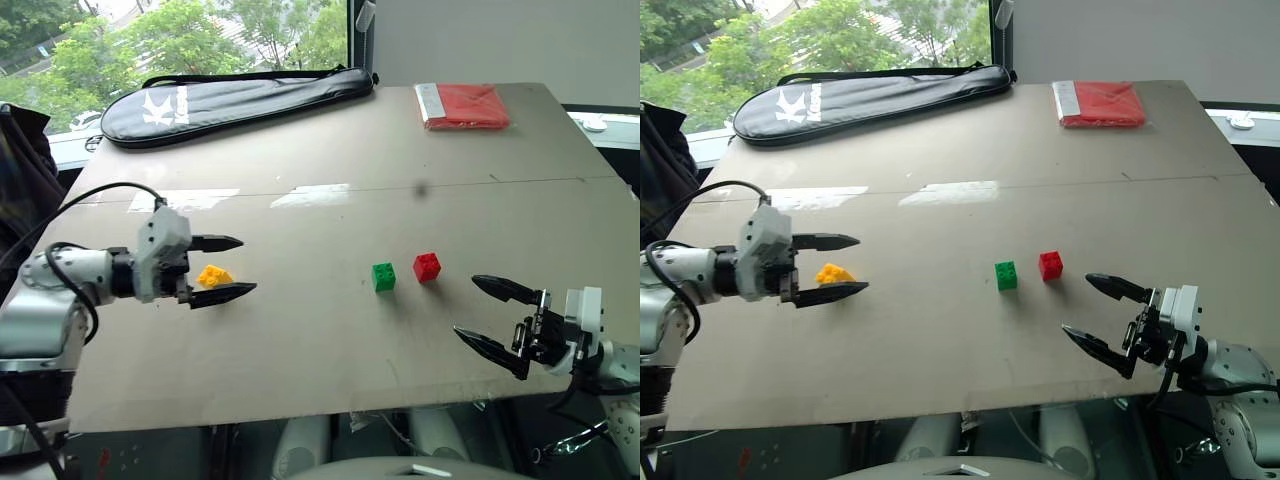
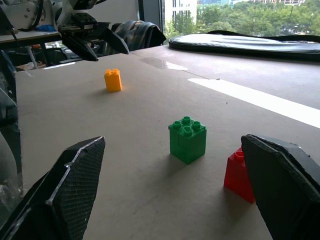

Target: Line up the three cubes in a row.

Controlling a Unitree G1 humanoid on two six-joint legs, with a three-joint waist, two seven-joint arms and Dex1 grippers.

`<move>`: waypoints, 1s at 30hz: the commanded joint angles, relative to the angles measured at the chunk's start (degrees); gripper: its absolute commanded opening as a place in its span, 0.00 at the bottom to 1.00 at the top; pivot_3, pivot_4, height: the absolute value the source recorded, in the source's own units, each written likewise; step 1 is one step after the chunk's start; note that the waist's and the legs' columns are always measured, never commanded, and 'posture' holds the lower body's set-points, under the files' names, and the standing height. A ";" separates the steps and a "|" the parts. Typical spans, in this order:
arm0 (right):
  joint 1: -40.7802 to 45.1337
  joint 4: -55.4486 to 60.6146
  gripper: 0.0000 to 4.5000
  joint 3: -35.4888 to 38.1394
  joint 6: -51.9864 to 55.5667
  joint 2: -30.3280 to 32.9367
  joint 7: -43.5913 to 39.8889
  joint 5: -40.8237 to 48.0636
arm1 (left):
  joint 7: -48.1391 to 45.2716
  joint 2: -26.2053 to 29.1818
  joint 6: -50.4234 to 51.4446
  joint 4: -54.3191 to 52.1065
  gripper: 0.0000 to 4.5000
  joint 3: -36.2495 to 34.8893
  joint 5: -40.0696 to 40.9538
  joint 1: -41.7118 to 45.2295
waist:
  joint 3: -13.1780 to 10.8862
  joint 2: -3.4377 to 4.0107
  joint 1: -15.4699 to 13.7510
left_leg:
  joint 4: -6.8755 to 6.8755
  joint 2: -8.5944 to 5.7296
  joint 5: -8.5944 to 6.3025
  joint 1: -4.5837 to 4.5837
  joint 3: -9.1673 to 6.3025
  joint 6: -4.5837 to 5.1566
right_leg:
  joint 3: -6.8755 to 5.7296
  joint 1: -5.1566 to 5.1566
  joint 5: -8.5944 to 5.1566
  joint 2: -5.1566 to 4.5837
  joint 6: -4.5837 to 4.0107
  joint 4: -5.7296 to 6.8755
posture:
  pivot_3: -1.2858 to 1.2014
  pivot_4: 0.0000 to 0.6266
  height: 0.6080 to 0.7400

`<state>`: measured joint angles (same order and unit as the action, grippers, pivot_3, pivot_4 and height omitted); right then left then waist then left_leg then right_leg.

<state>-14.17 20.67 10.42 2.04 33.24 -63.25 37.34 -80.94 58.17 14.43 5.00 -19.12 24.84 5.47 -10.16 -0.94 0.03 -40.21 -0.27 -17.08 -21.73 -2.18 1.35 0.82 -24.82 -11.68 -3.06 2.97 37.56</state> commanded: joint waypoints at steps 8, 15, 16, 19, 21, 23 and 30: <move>4.03 0.79 1.00 -1.30 0.89 -0.15 -0.42 0.71 | 13.10 -10.06 -11.75 4.07 1.00 -4.07 -3.42 -8.15 | -0.03 -0.05 -0.15 | 0.02 0.02 -0.02 -0.02 0.02 0.00 | 0.05 -0.02 0.05 -0.07 -0.05 -0.04 | 0.52 0.24 0.70; 4.78 1.02 1.00 -1.08 1.57 0.19 -0.53 0.98 | 28.59 -23.47 -10.36 -3.52 1.00 -2.00 -5.23 -10.73 | -0.01 -0.16 -0.83 | 0.01 0.00 -0.02 0.00 -0.01 0.01 | 0.02 0.02 0.04 -0.13 -0.01 -0.06 | 0.52 0.24 0.70; 4.80 0.97 1.00 -1.02 1.60 0.25 -0.60 1.00 | 30.14 -24.23 -10.78 -3.36 1.00 -1.89 -5.74 -10.36 | 0.01 -0.17 -0.81 | 0.01 0.00 -0.02 0.00 -0.02 0.01 | 0.01 0.02 0.04 -0.11 -0.01 -0.04 | 0.52 0.24 0.70; 4.73 1.06 1.00 -0.92 1.77 0.37 -0.69 1.13 | 33.46 -25.61 -10.67 -3.08 1.00 -1.16 -6.20 -9.19 | 0.00 -0.16 -0.77 | 0.01 0.02 -0.02 0.01 -0.04 0.01 | -0.01 0.00 0.05 -0.06 -0.02 0.00 | 0.52 0.24 0.70; 4.64 1.19 1.00 -0.89 1.88 0.41 -0.71 1.23 | 34.30 -25.72 -10.42 -3.07 1.00 -0.72 -6.19 -8.91 | 0.00 -0.17 -0.74 | 0.01 0.01 -0.02 0.01 -0.02 0.01 | 0.00 0.01 0.05 -0.06 -0.03 -0.01 | 0.52 0.24 0.70; 4.39 1.42 1.00 -0.87 2.03 0.45 -0.77 1.35 | 34.10 -25.51 -9.82 -2.35 1.00 -0.88 -5.20 -8.26 | 0.00 -0.17 -0.70 | 0.01 0.01 -0.02 0.00 0.01 0.01 | 0.02 0.01 0.09 -0.07 -0.08 -0.02 | 0.52 0.24 0.70; 4.41 1.82 1.00 -0.97 2.27 0.22 -0.36 1.27 | 29.03 -23.08 -10.85 -0.38 1.00 0.07 -4.42 -7.68 | 0.00 -0.16 -0.68 | 0.01 0.01 -0.02 0.01 0.02 0.01 | 0.01 0.01 0.06 -0.05 -0.05 -0.02 | 0.52 0.24 0.70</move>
<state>-9.78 20.22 8.72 4.61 33.28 -63.51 37.72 -50.51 33.96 4.61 4.81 -19.15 19.48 -2.54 -10.17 -1.10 -0.64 -40.20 -0.27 -17.10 -21.72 -2.15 1.35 0.83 -24.81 -11.63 -3.10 2.94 37.54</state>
